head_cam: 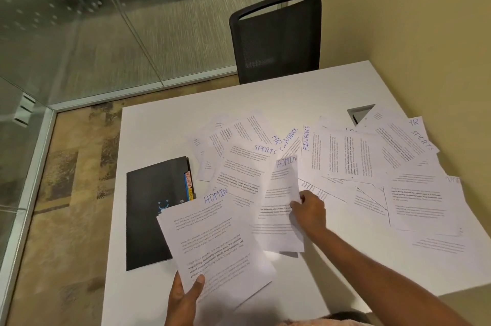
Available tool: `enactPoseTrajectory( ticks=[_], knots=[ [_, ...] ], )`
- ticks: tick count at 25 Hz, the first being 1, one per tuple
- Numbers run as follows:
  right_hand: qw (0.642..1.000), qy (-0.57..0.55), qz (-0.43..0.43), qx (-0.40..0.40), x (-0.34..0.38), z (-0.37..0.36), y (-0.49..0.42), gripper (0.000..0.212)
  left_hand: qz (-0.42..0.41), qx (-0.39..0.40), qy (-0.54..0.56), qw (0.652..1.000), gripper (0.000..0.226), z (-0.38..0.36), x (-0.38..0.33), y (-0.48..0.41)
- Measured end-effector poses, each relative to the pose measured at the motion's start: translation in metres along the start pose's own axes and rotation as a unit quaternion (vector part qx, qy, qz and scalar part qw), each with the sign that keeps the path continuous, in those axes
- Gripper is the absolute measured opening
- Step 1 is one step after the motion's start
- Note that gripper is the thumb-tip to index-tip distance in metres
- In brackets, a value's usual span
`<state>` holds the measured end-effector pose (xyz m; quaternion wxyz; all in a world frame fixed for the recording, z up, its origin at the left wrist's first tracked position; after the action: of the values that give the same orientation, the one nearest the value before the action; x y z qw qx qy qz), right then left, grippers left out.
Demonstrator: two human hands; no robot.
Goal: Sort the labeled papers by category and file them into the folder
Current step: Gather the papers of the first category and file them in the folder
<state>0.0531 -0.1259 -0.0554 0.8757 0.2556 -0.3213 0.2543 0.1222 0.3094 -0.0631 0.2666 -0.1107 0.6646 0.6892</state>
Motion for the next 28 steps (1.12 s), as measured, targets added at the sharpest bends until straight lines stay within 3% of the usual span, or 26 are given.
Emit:
enactPoseTrajectory(
  ticks=[4,8,12,17,24,26,28],
  knots=[
    [0.997,-0.050,0.039,-0.038,0.013,0.059,0.013,0.011,-0.005,0.023,0.013,1.000,0.051,-0.010,-0.007,0.004],
    [0.988,-0.127,0.031,-0.078,0.011,0.119,0.022,0.010,0.007,0.056,0.019,0.998,0.051,-0.028,-0.012,0.009],
    [0.968,-0.243,-0.005,-0.063,-0.007,0.148,0.021,0.008,-0.004,0.074,0.024,0.997,0.049,-0.043,-0.022,0.015],
    [0.945,-0.325,-0.025,0.016,-0.013,0.126,0.037,0.006,0.000,0.094,0.023,0.995,0.052,-0.061,-0.030,0.018],
    [0.935,-0.341,-0.024,0.089,-0.007,0.064,0.054,0.022,0.021,0.182,0.007,0.983,0.056,-0.098,-0.044,0.040],
    [0.936,-0.324,-0.035,0.132,-0.010,0.048,0.056,0.038,0.016,0.206,-0.007,0.978,0.061,-0.108,-0.049,0.048],
    [0.928,-0.328,-0.047,0.170,-0.009,0.037,0.058,0.032,0.007,0.221,-0.024,0.975,0.063,-0.115,-0.053,0.056]
  ],
)
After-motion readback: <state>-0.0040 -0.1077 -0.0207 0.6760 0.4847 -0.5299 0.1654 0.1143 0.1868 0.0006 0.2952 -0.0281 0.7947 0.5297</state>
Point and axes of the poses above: each hand's wrist, its own y-axis away from the middle knuckle, its own z-axis out of the back of the hand, x = y × z, the point moved 9 cm from there along -y, towards the middle knuckle, and after that the axes turned 15 degrees about z, right-handed, at the moved point
